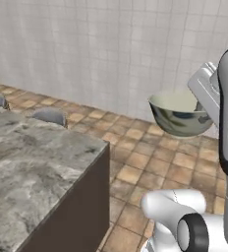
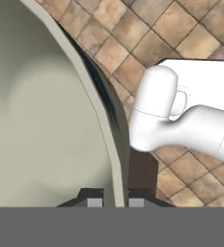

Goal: Pick up the bowls from the cabinet and place each bowl in front of a stool on the dining counter.

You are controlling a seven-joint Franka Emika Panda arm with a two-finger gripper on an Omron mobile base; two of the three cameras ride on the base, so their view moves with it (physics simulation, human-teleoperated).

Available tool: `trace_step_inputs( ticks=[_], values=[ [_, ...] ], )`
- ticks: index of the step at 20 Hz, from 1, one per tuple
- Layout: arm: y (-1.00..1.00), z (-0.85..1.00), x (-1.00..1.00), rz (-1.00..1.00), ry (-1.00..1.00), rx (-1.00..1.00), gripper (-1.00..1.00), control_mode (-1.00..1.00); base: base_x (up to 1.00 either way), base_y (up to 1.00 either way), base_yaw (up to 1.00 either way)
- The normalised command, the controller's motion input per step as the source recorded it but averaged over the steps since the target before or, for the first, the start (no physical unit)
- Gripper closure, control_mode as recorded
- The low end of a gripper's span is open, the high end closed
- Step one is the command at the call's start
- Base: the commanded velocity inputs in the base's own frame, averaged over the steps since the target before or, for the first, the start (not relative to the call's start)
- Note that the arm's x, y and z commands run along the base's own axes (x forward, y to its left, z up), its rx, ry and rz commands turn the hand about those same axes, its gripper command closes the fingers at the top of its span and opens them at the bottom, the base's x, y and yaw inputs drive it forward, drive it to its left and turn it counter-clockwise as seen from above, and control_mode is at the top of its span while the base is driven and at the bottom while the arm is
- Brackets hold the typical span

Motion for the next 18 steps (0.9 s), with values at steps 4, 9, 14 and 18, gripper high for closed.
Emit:
trace_step_inputs(
  ticks=[4,9,14,18],
  values=[
    [0.00,0.00,0.00,0.00,0.00,0.00,1.00,1.00,0.91,-0.52,0.67],
    [0.00,0.00,0.00,0.00,0.00,0.00,1.00,1.00,0.75,-0.30,0.79],
    [0.00,0.00,0.00,0.00,0.00,0.00,1.00,1.00,0.60,-0.32,0.81],
    [0.00,0.00,0.00,0.00,0.00,0.00,1.00,1.00,0.48,-0.35,0.78]
  ],
)
